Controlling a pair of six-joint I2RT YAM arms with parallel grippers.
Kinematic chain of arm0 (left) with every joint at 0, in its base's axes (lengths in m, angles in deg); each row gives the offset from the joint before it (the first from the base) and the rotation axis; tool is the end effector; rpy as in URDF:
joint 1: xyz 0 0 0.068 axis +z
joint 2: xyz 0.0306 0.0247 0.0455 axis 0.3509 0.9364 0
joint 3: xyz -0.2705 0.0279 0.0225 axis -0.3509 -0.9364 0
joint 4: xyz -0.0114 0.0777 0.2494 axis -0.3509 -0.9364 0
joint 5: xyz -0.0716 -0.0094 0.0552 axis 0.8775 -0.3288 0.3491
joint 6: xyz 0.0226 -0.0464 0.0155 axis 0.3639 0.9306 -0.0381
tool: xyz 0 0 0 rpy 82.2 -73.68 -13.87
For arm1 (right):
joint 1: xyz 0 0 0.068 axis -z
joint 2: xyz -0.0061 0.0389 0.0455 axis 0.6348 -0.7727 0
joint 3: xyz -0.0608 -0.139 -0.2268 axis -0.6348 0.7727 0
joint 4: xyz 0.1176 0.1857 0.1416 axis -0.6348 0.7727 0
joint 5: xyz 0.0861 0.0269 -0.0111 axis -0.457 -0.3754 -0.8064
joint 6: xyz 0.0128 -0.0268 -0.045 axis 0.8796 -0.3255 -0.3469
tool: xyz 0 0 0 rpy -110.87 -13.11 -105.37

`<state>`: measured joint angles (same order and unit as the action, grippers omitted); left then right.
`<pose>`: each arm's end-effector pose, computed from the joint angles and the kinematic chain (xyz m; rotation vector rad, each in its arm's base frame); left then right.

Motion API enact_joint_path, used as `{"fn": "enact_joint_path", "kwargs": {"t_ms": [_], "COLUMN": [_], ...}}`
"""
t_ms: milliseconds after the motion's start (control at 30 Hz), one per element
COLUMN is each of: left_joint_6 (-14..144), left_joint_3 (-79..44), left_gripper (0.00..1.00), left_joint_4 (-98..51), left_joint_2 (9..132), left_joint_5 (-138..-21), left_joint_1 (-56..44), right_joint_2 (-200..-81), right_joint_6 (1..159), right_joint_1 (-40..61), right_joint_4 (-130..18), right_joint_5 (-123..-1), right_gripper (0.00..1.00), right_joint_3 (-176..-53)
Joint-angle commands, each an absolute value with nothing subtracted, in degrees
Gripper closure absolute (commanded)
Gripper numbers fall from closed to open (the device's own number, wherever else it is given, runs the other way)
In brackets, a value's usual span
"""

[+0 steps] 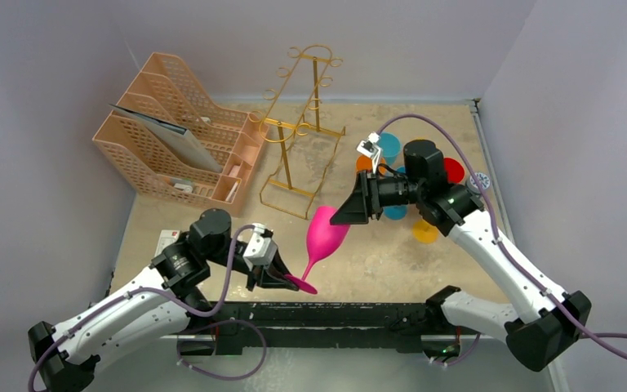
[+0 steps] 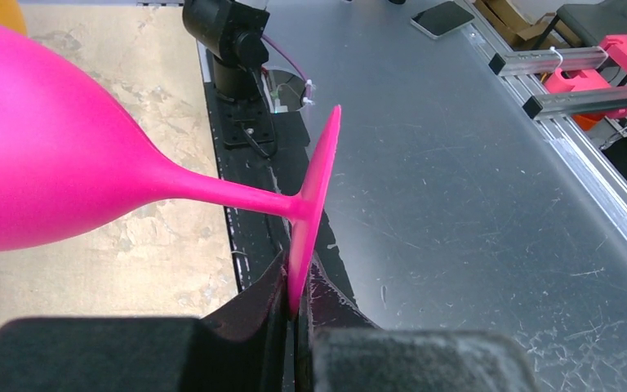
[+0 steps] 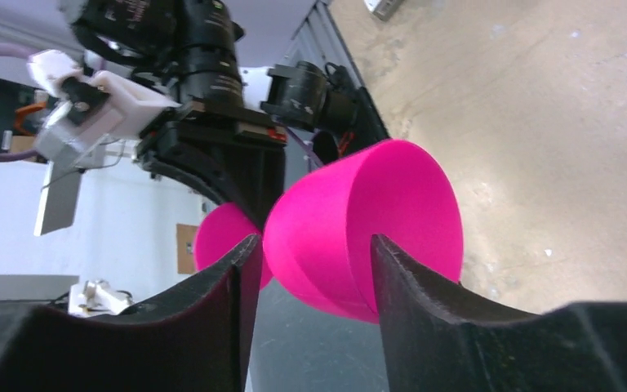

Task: Take the wine glass off the wine glass rack
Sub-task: Place the wine glass at the center of the board.

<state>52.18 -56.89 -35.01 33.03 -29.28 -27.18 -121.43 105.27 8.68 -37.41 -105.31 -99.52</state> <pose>0.0789 -0.1319 0.2908 1.4523 1.3144 -1.4726 0.1865 0.1432 0.3665 -0.6457 2.0250 1.5512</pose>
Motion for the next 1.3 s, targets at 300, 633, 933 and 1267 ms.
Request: {"fn": "enact_joint_path", "kwargs": {"t_ms": [300, 633, 933, 1267], "left_joint_6": [50.8, 57.4, 67.0, 73.7], "left_joint_3": [-56.4, -51.8, -50.2, -46.6], "left_gripper": [0.86, 0.23, 0.18, 0.14], "left_joint_4": [-34.9, -47.4, -53.6, -57.5], "left_joint_2": [31.8, 32.9, 28.3, 30.4], "left_joint_5": [-31.3, -45.4, -73.0, -81.1], "left_joint_1": [-27.4, -27.4, -27.4, -27.4], "right_joint_2": [-119.2, -116.3, -113.2, -114.4], "right_joint_6": [110.8, 97.1, 88.8, 84.6], "right_joint_1": [8.8, 8.8, 8.4, 1.4], "right_joint_4": [-46.6, -26.9, -20.5, -28.3], "right_joint_5": [-117.4, -95.2, -66.3, -44.3], "right_gripper": [1.00, 1.00, 1.00, 1.00], "right_joint_3": [-99.5, -104.3, -100.7, -92.6]}}
